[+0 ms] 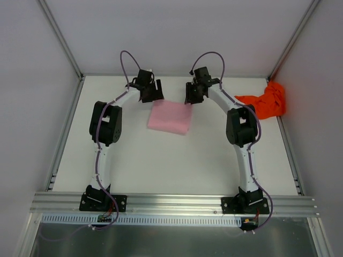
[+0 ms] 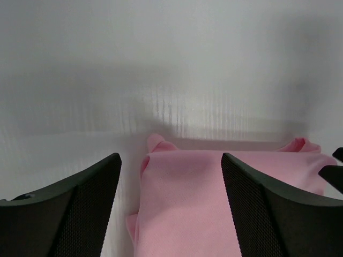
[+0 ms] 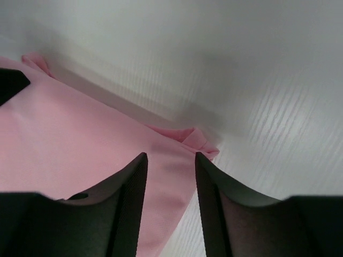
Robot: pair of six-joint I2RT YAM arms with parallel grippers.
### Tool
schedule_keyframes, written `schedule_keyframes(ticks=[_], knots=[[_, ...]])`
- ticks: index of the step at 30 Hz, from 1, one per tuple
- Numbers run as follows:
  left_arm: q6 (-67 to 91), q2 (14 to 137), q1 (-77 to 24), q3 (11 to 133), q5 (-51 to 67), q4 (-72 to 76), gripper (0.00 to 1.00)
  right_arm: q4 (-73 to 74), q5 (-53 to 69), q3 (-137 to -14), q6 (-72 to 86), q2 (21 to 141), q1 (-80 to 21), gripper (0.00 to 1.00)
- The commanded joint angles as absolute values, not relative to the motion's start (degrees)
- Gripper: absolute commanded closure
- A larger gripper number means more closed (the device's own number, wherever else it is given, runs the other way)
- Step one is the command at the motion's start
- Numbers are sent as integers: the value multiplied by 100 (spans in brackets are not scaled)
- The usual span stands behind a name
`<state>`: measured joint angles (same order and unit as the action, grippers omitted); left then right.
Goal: Fold and stack the t-shirts
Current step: Smooth out wrinkles on the folded tshirt, then put the neatly folded tshirt into the corner of the board with the left arm
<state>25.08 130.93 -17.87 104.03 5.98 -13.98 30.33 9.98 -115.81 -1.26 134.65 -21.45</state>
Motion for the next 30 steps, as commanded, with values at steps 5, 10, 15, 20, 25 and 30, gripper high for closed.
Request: schedule_keyframes(ticks=[5, 10, 15, 20, 25, 30], knots=[[1899, 11945, -1696, 10740, 624, -1792, 7, 3182, 1099, -12559, -527, 12078, -1969, 22], [1854, 11085, -1696, 10205, 764, -1942, 4, 3454, 1256, -12087, -457, 11076, -1969, 17], [1995, 10109, -1696, 8870, 1063, -1723, 3, 2491, 1432, -9373, -264, 9854, -1977, 17], [2065, 9441, -1696, 7648, 1265, -1582, 3, 1408, 2030, -7271, -19, 9036, -1978, 12], [2179, 9237, -1696, 6848, 1494, -1389, 3, 555, 2206, -6109, 632, 9000, -1995, 7], [2338, 9421, -1696, 6539, 1608, -1152, 3, 395, 1988, -5880, 1001, 9141, -2057, 7]])
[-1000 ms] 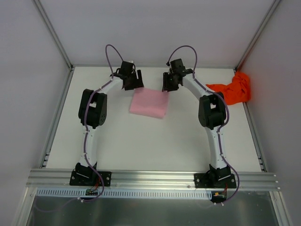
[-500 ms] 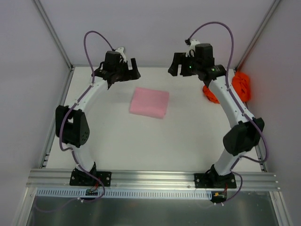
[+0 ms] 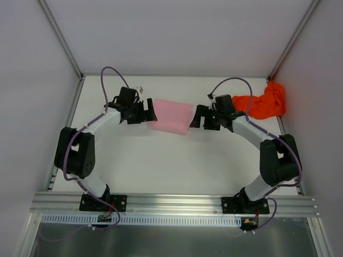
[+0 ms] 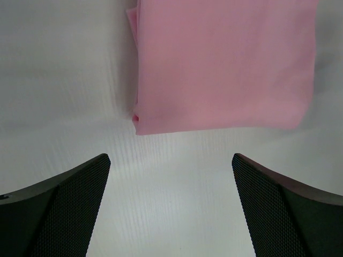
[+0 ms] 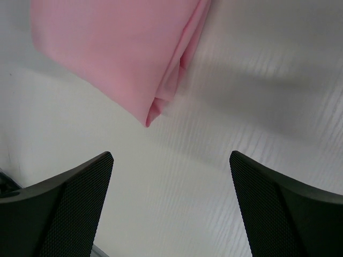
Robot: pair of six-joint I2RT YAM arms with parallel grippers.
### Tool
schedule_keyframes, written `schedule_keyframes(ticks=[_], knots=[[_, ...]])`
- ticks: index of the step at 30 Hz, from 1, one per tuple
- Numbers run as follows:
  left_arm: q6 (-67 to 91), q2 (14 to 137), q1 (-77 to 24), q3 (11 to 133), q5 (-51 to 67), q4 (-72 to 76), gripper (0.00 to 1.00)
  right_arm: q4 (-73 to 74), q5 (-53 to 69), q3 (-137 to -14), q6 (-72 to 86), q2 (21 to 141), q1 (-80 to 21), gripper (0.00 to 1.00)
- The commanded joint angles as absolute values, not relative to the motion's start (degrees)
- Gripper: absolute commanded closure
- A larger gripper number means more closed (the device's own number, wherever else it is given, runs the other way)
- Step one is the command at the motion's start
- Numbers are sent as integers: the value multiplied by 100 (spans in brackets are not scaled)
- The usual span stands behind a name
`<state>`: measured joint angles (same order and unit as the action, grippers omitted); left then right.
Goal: Fold and stack the t-shirts
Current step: Put the neatly folded tshirt into the corner of the board with the left arm
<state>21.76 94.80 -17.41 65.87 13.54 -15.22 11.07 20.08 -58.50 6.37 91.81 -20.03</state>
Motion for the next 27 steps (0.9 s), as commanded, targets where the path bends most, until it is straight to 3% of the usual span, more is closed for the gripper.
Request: schedule_keyframes(ticks=[1, 9, 15, 18, 26, 27], knots=[[2329, 9474, -1705, 6539, 1626, -1108, 3, 456, 1873, -5845, 1028, 9123, -2065, 6], [2303, 10396, -1696, 6978, 1565, -835, 7, 949, 1266, -5809, 1011, 8640, -2039, 6], [2267, 10907, -1696, 7426, 1222, -791, 20, 1213, 1090, -5836, 1002, 8403, -1855, 6], [2320, 11056, -1696, 7541, 1082, -703, 34, 1397, 1072, -5950, 958, 8332, -1793, 6], [2329, 11583, -1696, 8015, 862, -773, 55, 1758, 879, -6187, 791, 8288, -1758, 6], [2338, 11619, -1688, 8033, 818, -765, 63, 1775, 862, -6196, 800, 8288, -1758, 6]])
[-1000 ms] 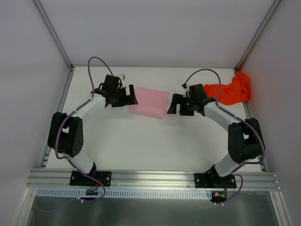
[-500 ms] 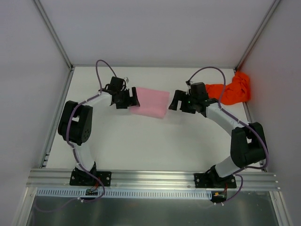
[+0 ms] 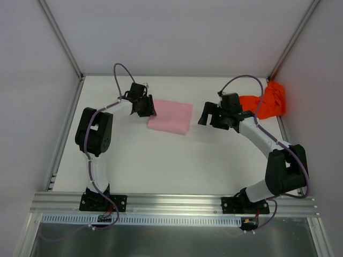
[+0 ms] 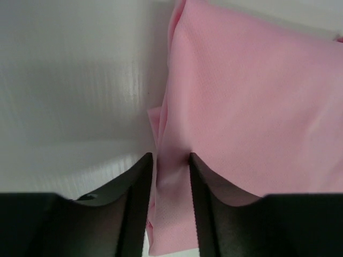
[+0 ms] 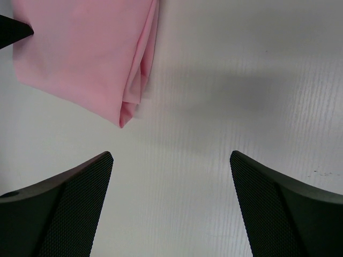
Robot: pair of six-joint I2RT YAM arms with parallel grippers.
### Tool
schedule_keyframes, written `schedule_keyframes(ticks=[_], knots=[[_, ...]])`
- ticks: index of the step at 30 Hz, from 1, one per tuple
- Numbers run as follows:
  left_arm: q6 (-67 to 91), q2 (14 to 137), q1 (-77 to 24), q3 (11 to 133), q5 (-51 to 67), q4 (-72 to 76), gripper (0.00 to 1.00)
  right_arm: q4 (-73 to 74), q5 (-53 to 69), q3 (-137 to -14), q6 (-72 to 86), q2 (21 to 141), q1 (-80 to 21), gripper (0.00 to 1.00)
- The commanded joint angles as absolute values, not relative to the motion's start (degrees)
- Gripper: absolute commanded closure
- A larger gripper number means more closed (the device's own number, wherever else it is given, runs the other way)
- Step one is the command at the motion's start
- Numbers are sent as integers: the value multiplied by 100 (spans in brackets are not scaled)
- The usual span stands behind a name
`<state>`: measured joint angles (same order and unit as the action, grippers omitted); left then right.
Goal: Fold and stack the t-shirts
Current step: Put the neatly folded tshirt into the corner of the board with the left arm
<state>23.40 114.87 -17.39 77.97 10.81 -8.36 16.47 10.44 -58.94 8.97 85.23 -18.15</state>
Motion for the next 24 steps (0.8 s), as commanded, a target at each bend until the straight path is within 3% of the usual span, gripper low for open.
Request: schedule_keyframes(ticks=[1, 4, 8, 15, 24], knots=[[2338, 11645, -1679, 8077, 748, -765, 68, 1767, 853, -6205, 800, 8288, -1767, 6], [2338, 11724, -1618, 8103, 729, -730, 85, 1767, 800, -6249, 791, 8332, -1758, 6], [2347, 11786, -1460, 8156, 668, -721, 99, 1889, 730, -6407, 730, 8402, -1749, 6], [2075, 11672, -748, 8437, 625, -861, 100, 2056, 703, -6776, 650, 8683, -1679, 5], [1863, 12225, 367, 9806, -122, -1757, 100, 2346, 685, -7434, 563, 9281, -1661, 5]])
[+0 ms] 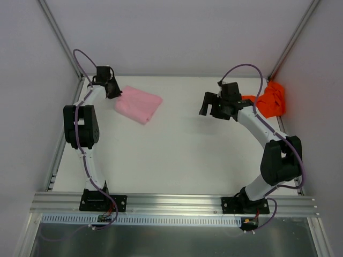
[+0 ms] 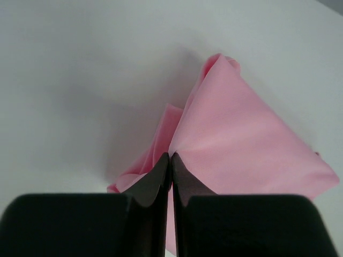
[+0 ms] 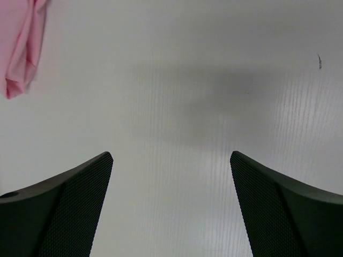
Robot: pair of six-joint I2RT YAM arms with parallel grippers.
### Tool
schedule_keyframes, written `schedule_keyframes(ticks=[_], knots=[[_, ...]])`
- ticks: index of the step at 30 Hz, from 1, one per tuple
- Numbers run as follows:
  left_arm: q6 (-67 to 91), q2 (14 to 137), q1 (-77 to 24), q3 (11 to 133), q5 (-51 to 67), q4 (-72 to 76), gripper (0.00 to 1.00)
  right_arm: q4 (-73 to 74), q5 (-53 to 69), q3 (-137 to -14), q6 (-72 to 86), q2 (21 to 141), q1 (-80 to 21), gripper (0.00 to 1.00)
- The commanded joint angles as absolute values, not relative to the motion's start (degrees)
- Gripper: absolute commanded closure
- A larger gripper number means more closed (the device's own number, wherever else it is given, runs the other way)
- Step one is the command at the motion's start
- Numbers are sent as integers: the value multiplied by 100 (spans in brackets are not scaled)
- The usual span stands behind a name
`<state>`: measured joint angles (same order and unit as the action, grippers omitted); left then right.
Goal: Fold and stack the t-shirts
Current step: Put the neatly folded tshirt into the corner of the board with the left arm
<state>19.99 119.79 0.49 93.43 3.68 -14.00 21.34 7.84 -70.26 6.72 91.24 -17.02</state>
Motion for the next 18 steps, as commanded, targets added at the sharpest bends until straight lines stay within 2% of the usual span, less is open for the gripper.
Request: schedule_keyframes(ticks=[1, 10, 18], knots=[[1863, 12304, 447, 9922, -123, -1775, 100, 2381, 686, -7514, 563, 9342, -1661, 5], [2100, 13341, 1072, 11012, -413, -1732, 100, 2803, 677, -8471, 466, 10151, -1635, 5], [2329, 14009, 1581, 12128, -519, -1828, 100, 2988, 668, -8824, 483, 10467, -1608, 5]])
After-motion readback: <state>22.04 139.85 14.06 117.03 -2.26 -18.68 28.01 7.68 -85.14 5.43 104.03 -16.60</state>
